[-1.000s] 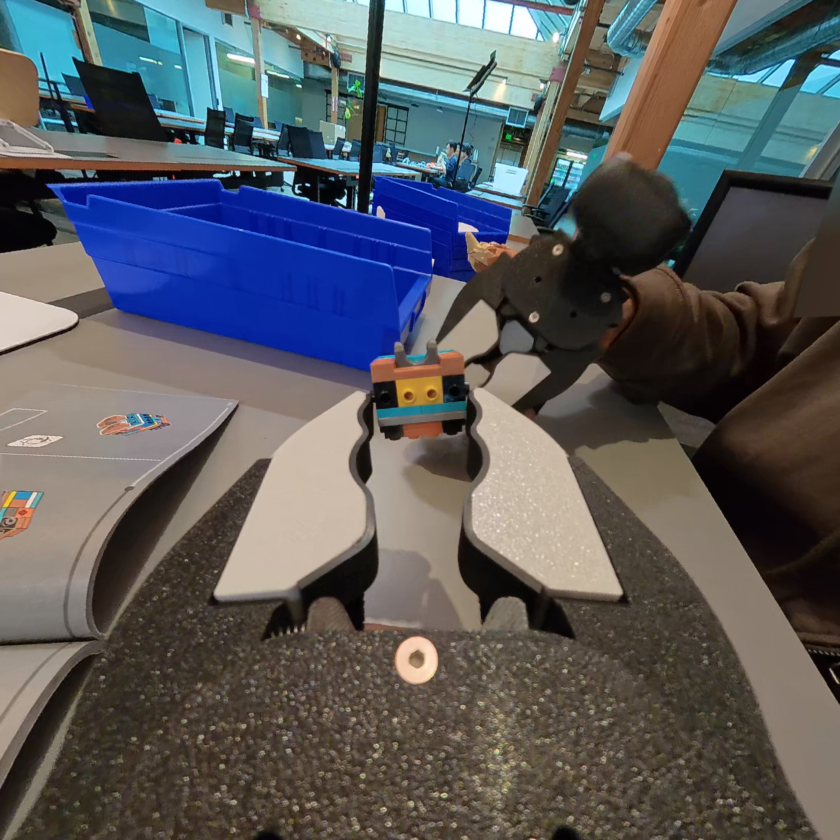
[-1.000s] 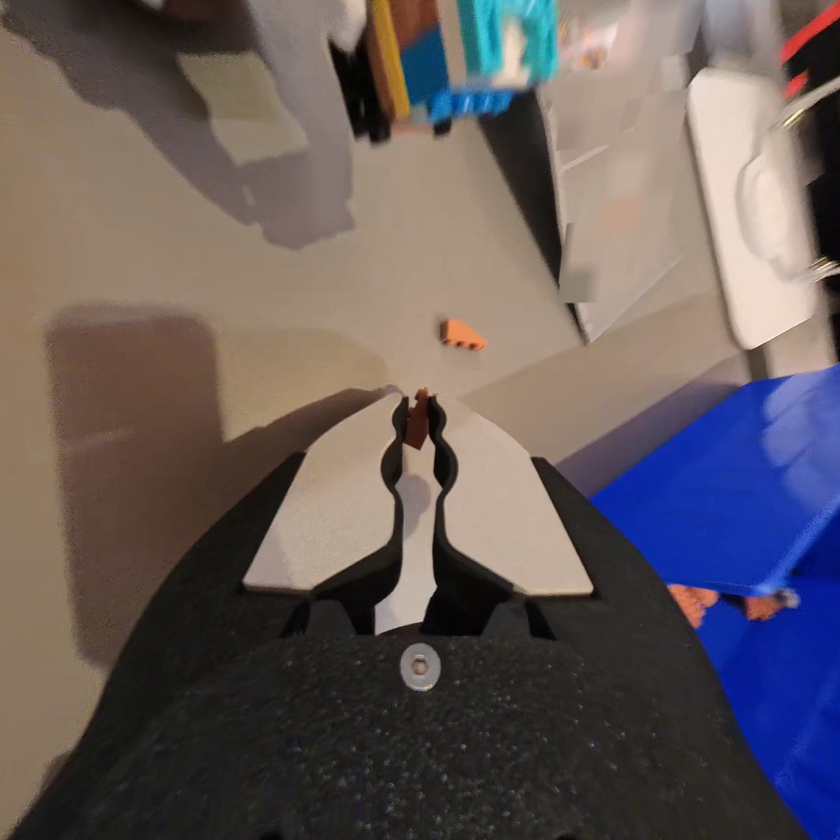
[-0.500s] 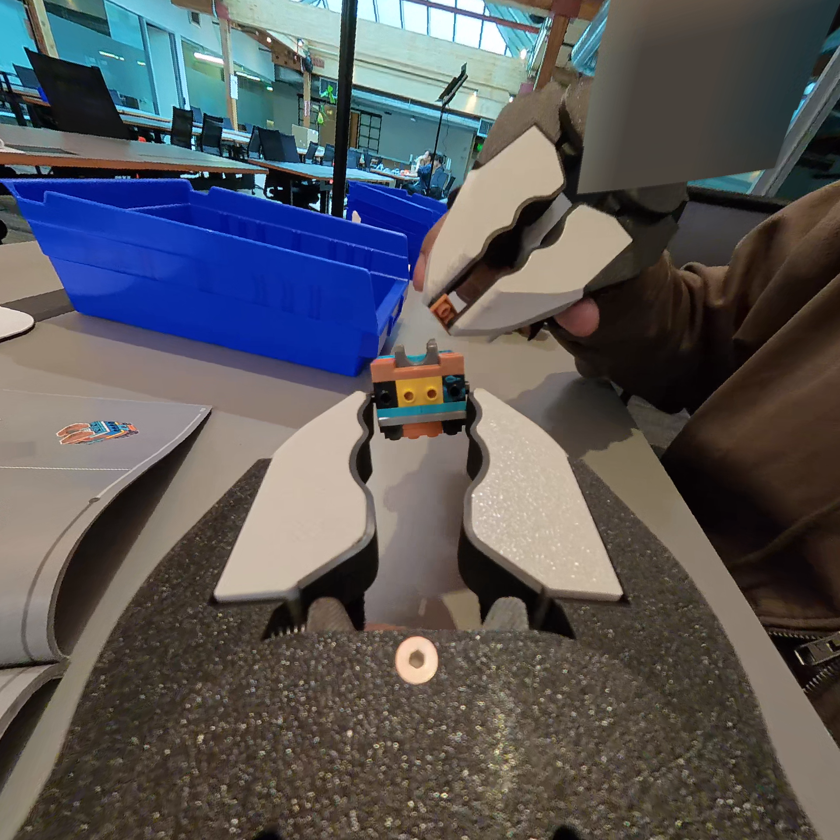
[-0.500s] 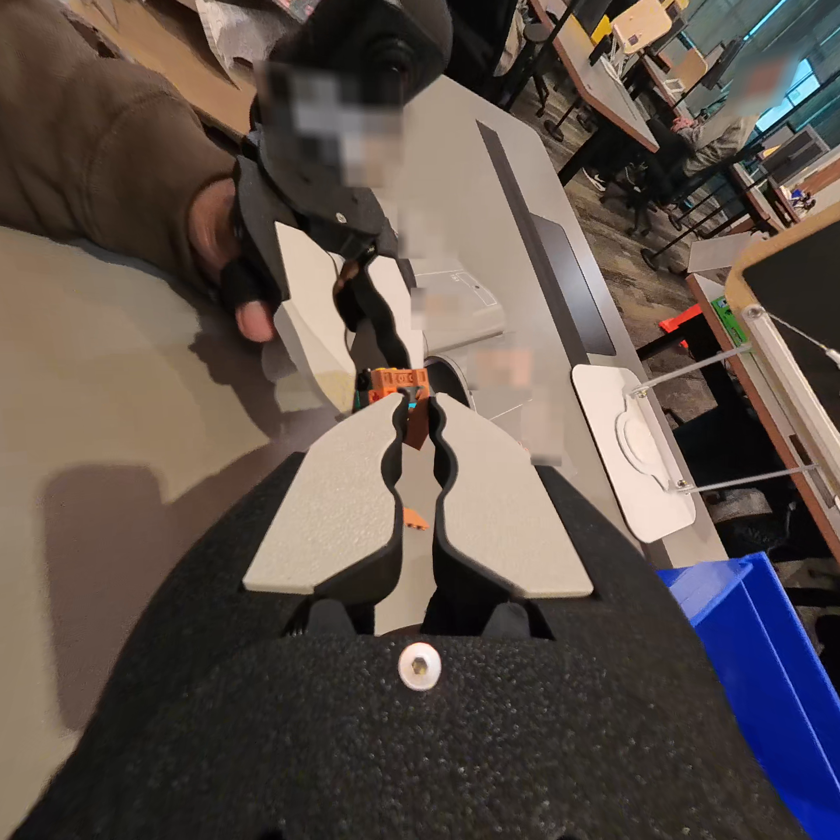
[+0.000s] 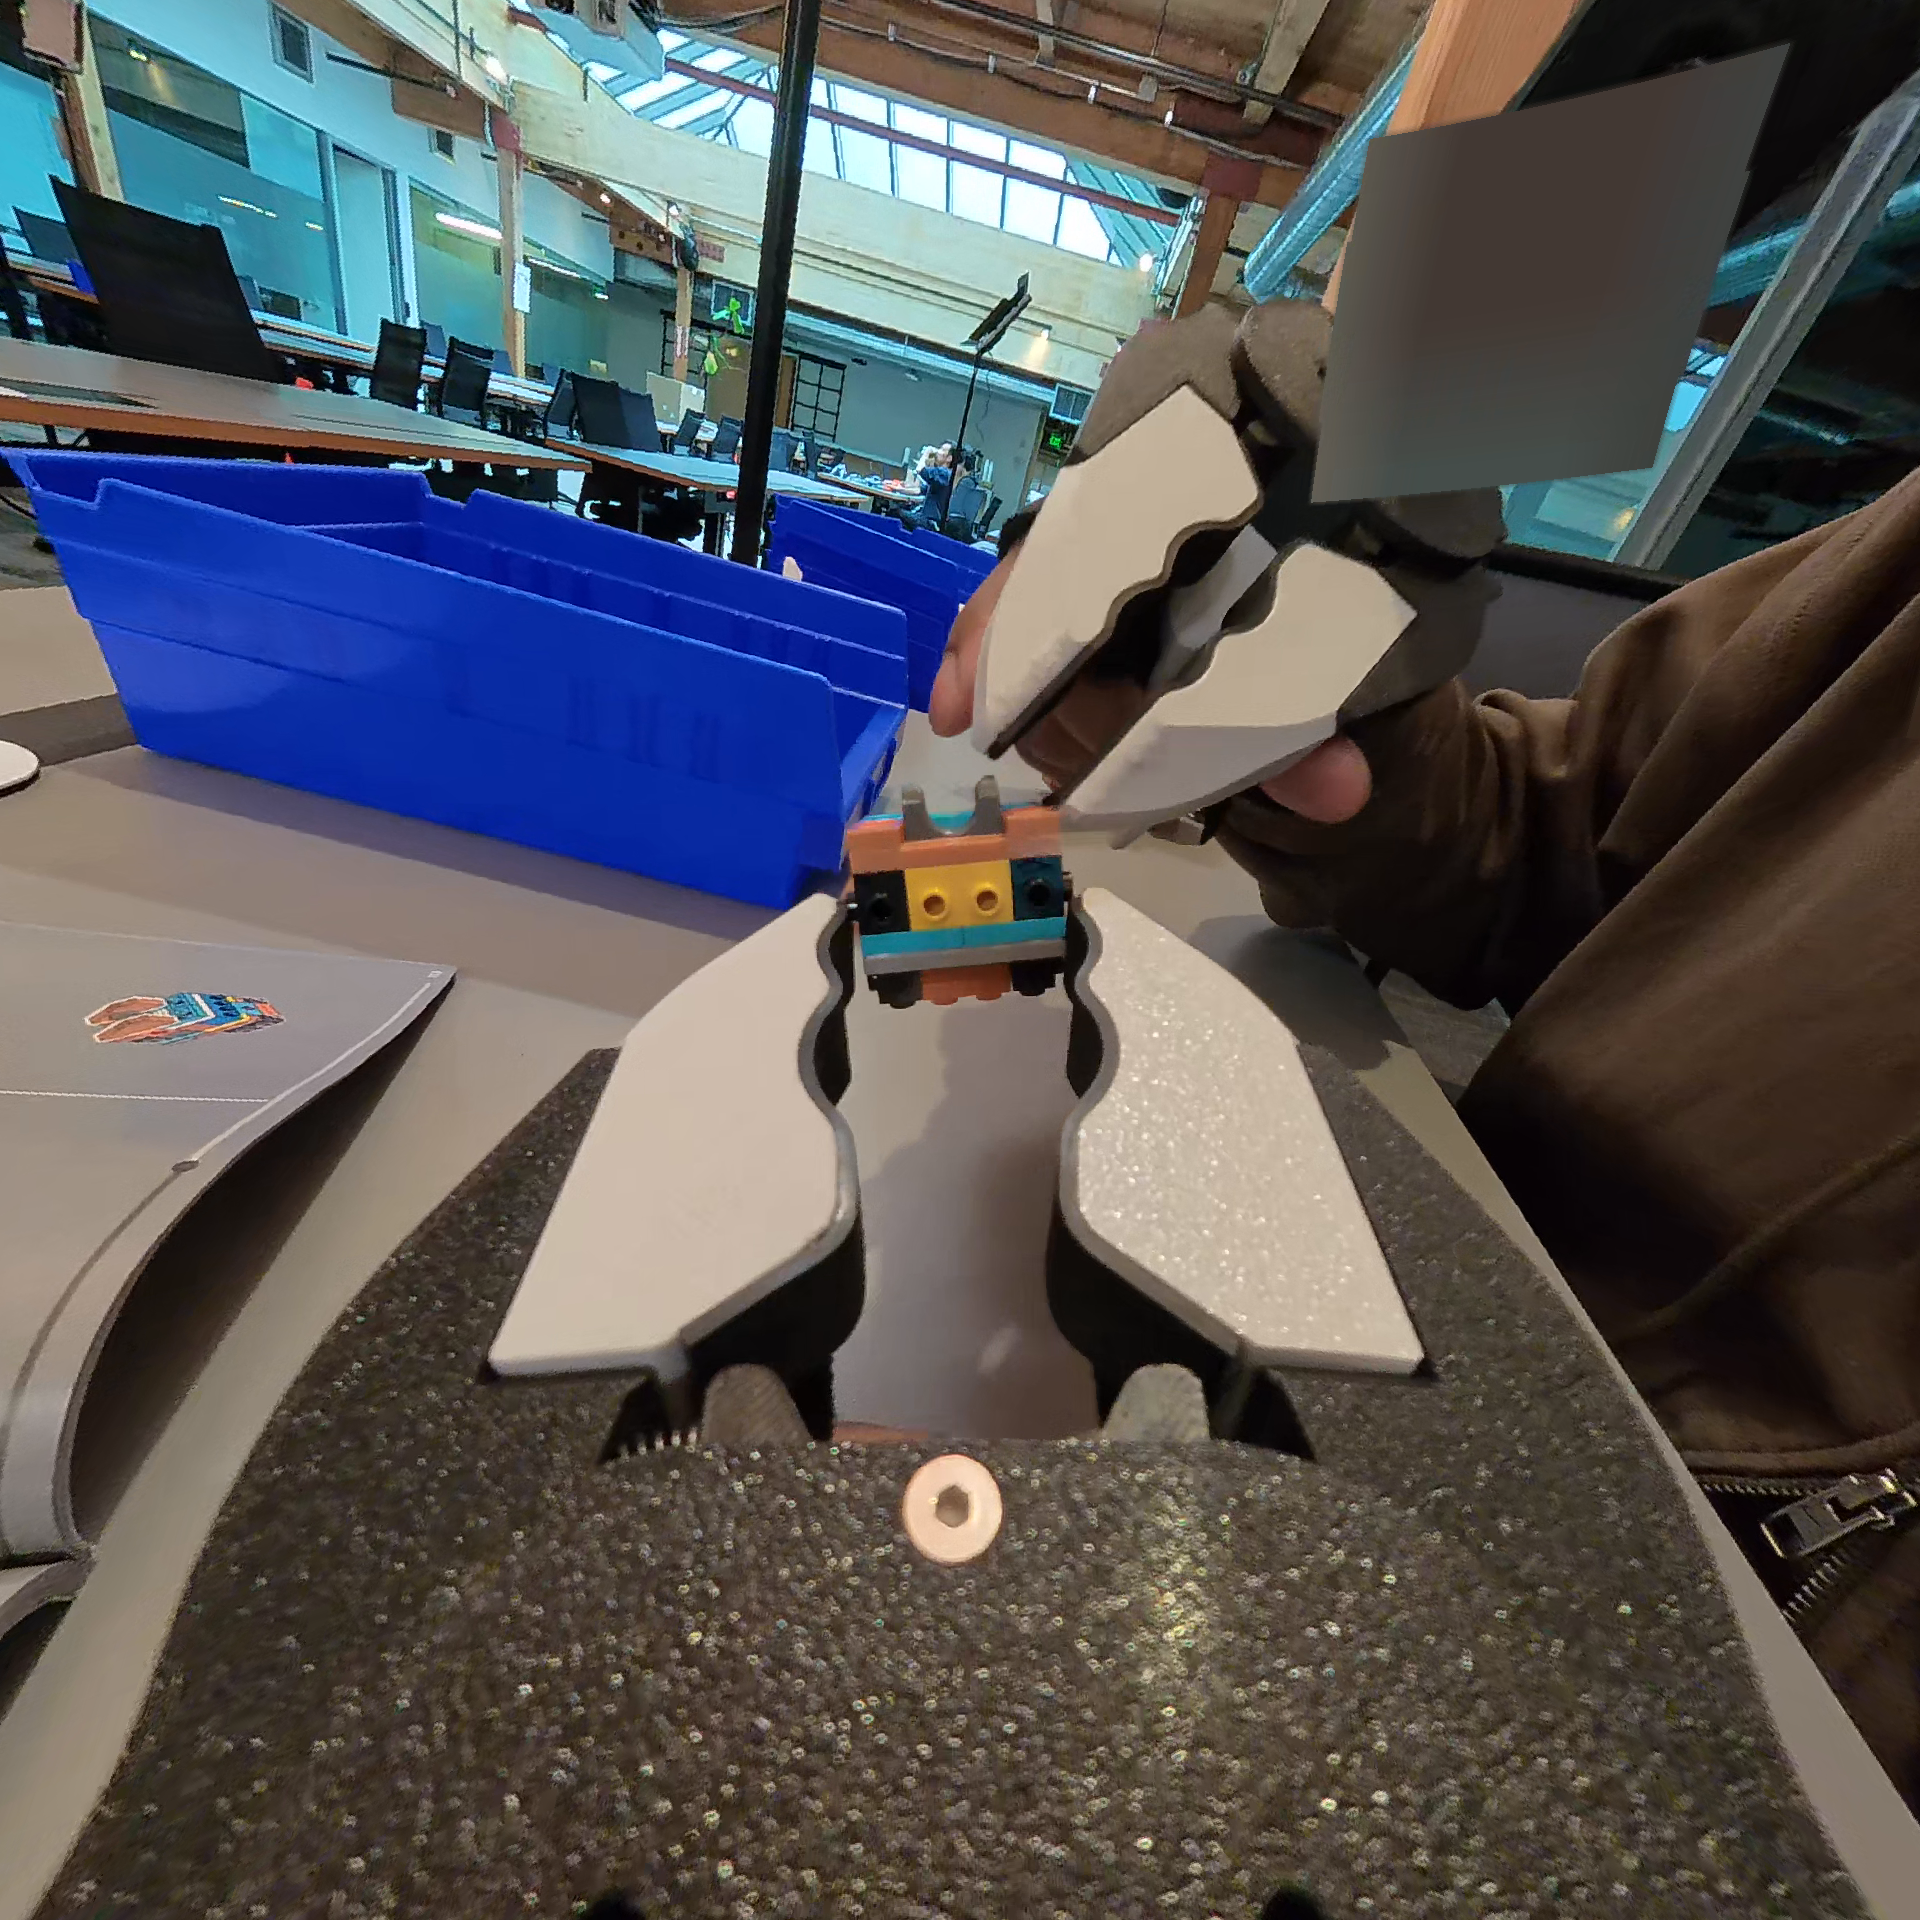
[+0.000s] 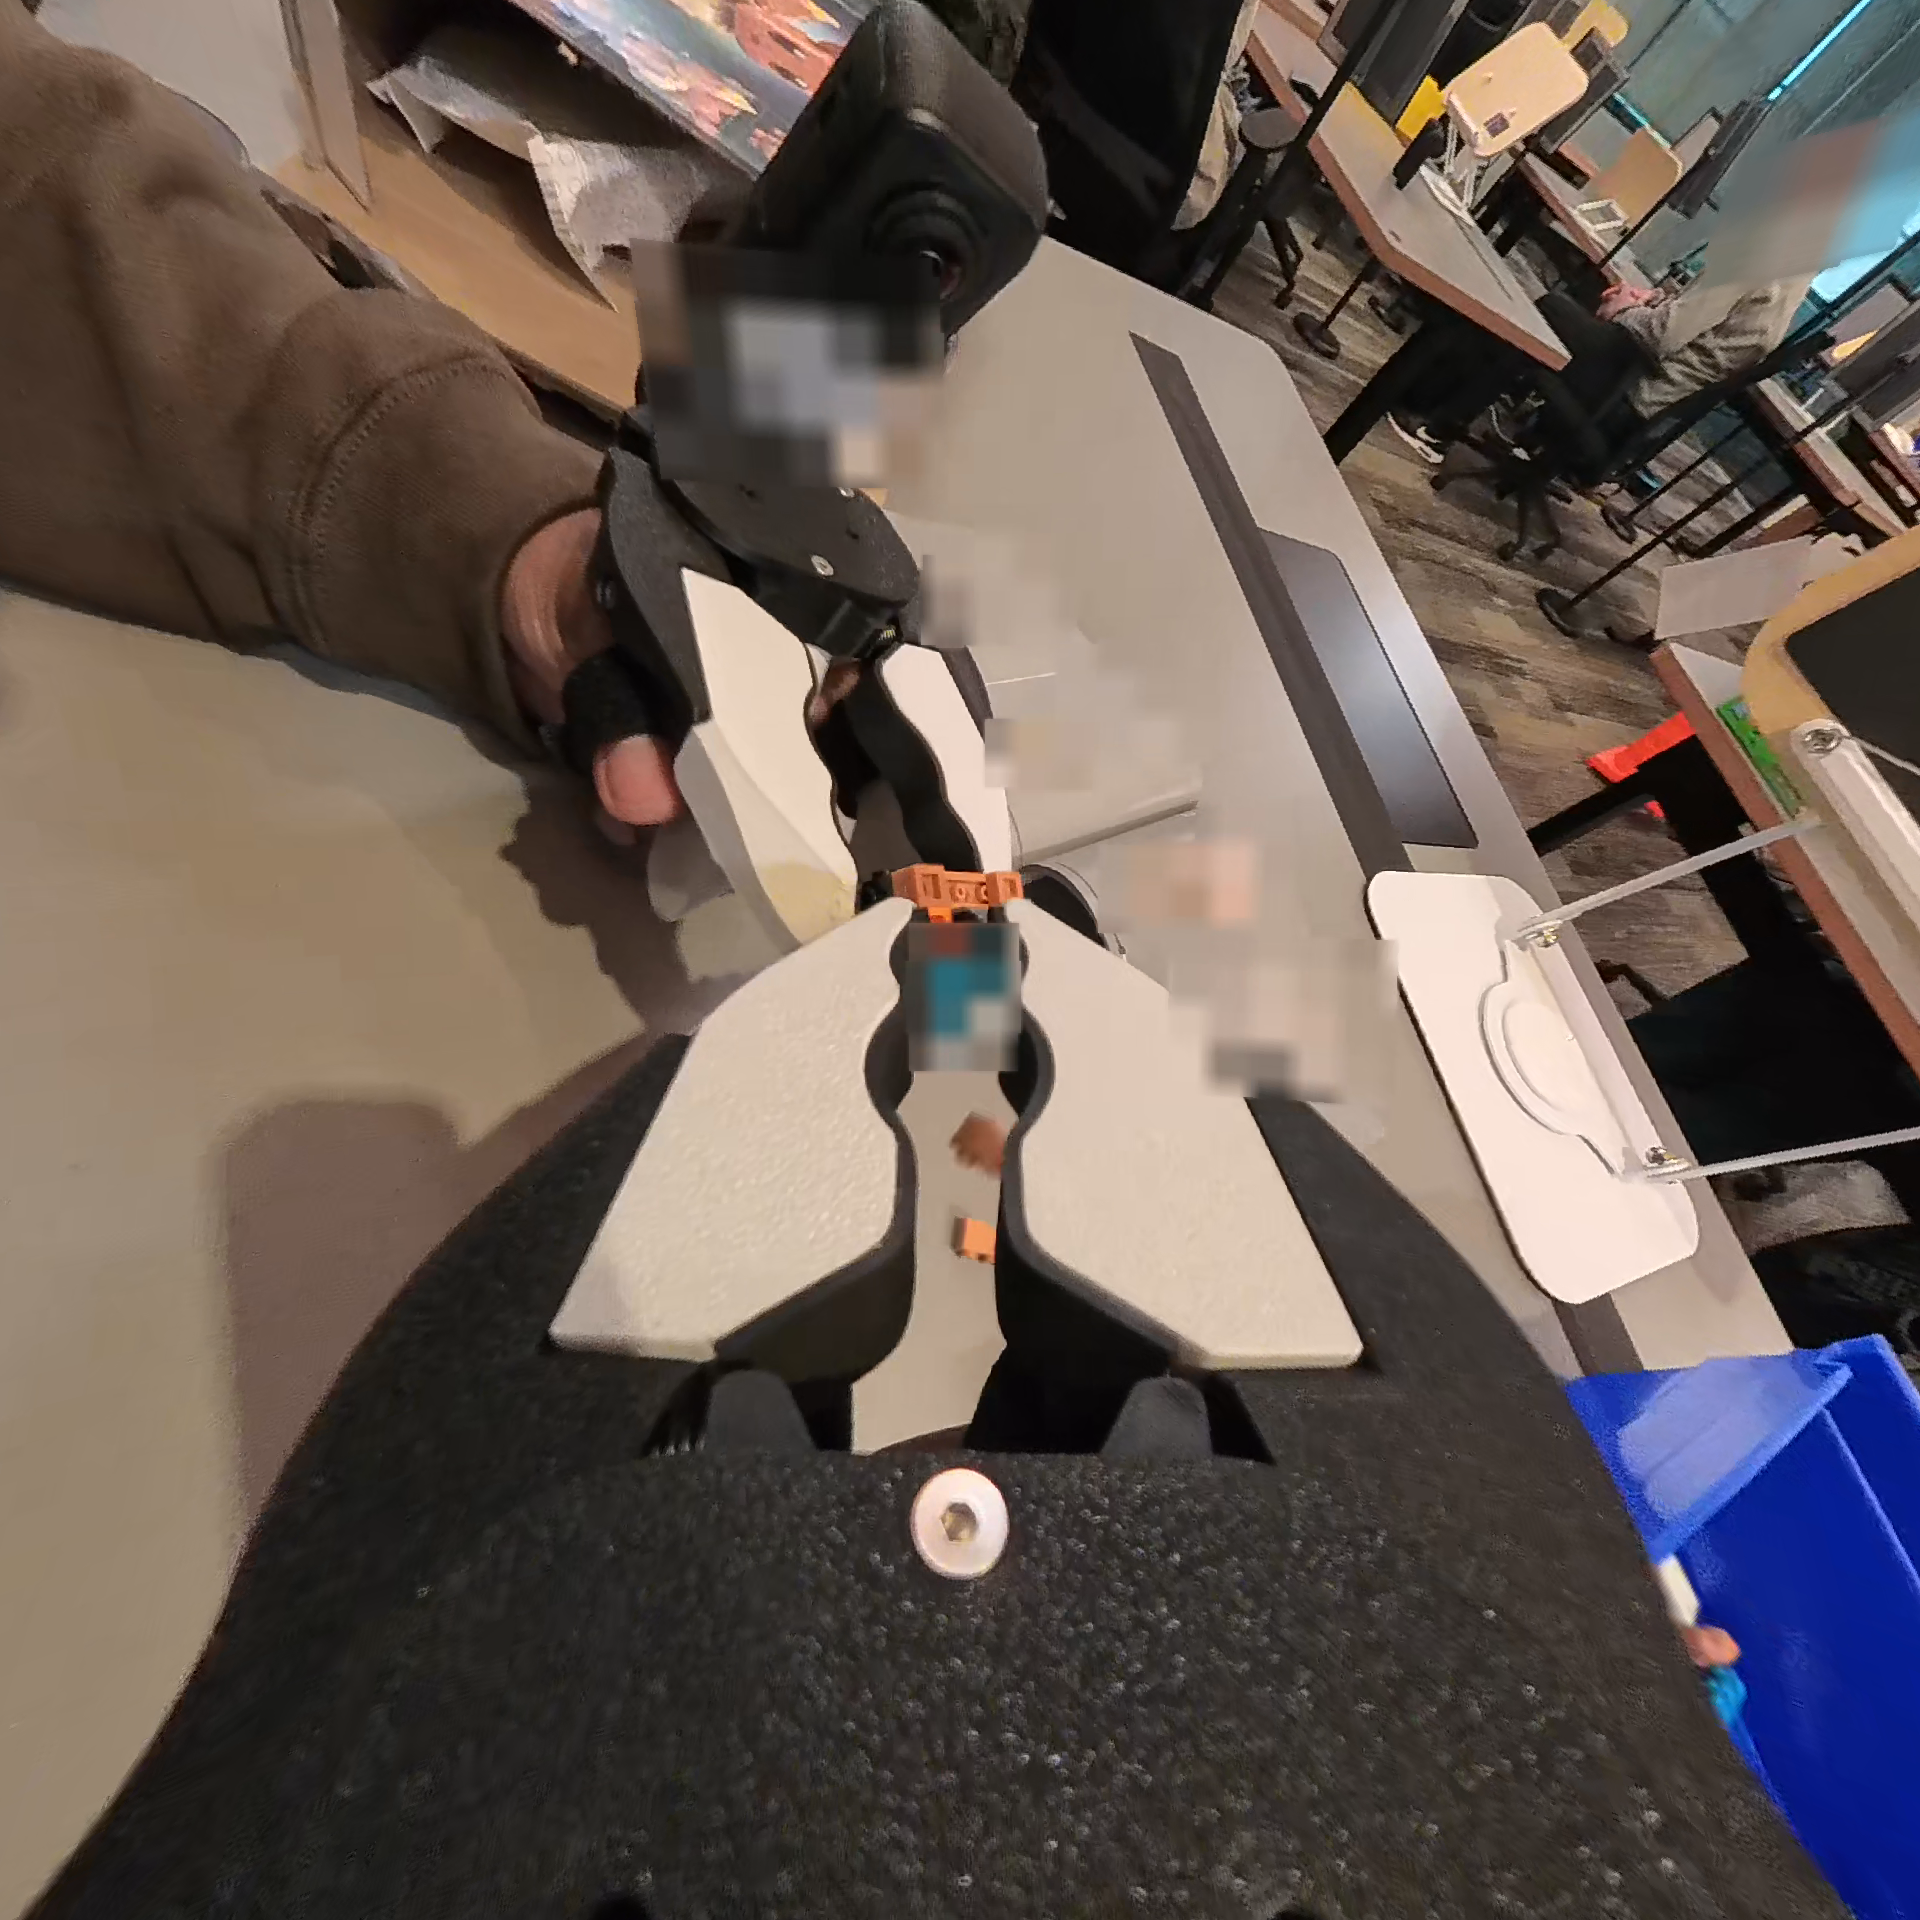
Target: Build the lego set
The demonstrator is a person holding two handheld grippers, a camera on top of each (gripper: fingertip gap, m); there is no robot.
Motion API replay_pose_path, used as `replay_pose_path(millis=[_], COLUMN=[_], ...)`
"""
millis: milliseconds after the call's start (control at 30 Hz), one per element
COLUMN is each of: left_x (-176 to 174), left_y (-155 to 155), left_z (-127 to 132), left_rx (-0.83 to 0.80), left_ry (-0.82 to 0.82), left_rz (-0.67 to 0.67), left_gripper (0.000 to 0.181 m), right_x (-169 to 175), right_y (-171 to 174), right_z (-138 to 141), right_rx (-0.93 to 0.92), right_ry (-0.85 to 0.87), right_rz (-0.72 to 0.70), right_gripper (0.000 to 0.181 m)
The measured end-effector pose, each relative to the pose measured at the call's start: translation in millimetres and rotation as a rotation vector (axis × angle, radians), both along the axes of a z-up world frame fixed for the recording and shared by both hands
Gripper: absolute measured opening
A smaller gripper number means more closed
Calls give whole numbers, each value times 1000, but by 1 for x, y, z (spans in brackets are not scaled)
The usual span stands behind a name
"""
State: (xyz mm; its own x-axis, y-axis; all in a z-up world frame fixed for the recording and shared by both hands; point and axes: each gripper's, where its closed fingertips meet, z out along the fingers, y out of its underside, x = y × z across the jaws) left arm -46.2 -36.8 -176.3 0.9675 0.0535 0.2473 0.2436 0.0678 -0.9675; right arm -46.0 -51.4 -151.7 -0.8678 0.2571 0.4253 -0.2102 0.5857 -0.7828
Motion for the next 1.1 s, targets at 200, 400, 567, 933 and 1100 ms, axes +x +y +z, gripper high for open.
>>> replay_pose_path(millis=[200, 400, 567, 933, 1100], left_x=[-7, -24, -36, -50, -52], left_y=[-3, -14, -24, -34, -38], left_z=[-1, 4, 10, 7, 8], left_rx=[-18, 8, 48, 41, 37], left_ry=[14, -9, -24, -35, -27], left_rz=[38, 122, 174, 249, 256], left_gripper=[39, 39, 39, 39, 39], right_x=[-11, -23, -13, -35, -56], right_y=[22, 92, 101, 33, 20], right_z=[3, -25, -60, -103, -85], right_rx=[-50, -55, -48, 133, 424], right_ry=[-20, -91, -222, -272, 159], right_rz=[-77, -297, -351, -267, 28], right_gripper=[17, 18, 18, 22, 21])
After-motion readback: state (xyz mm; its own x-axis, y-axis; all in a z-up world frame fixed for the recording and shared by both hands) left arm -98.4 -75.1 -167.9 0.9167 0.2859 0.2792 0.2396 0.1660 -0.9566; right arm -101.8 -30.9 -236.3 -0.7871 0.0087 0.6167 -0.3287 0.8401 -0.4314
